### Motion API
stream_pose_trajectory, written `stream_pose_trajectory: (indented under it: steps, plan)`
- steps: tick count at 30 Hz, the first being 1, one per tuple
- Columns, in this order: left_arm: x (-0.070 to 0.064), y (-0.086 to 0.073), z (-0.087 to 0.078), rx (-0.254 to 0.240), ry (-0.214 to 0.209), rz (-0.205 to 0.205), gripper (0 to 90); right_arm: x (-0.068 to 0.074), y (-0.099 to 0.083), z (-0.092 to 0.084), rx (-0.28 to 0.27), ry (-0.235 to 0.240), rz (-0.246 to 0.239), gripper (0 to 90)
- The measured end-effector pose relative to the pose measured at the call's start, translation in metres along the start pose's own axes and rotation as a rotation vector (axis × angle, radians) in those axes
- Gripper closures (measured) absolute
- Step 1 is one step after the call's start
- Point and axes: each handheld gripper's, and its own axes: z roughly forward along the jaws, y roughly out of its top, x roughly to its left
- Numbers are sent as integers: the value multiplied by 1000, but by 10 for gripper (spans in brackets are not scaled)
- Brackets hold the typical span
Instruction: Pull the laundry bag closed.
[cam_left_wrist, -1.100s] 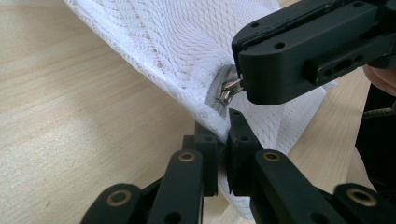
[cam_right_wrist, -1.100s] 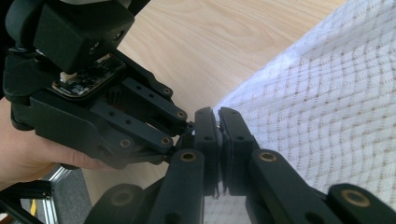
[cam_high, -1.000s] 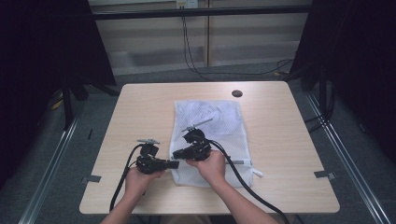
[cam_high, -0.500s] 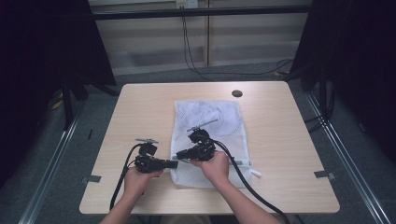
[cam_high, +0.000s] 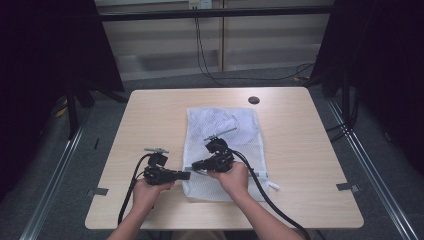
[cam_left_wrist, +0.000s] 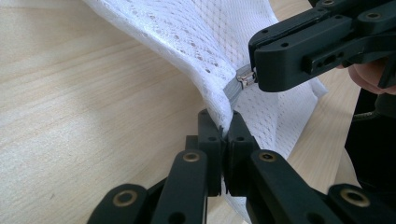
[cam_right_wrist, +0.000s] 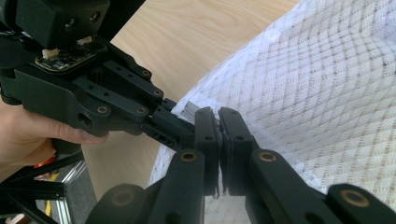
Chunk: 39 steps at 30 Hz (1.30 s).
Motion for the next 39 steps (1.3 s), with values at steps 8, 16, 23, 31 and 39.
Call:
stream_pose_trajectory:
  steps: [8,16,23,31,39]
  plan:
    - [0,0,0,8,-3,5,882,-1,-1,-1,10,3,-7,871]
    - [0,0,-1,8,9,9,883,-1,-2,-2,18,-9,-3,871]
    - [-1,0,0,8,-1,9,883,-6,-4,-5,20,0,6,871]
    - [-2,1,-1,2,4,7,883,-7,-5,-7,17,-4,8,871]
    - [-4,3,-3,3,-5,17,883,-13,-7,-14,8,-5,4,871]
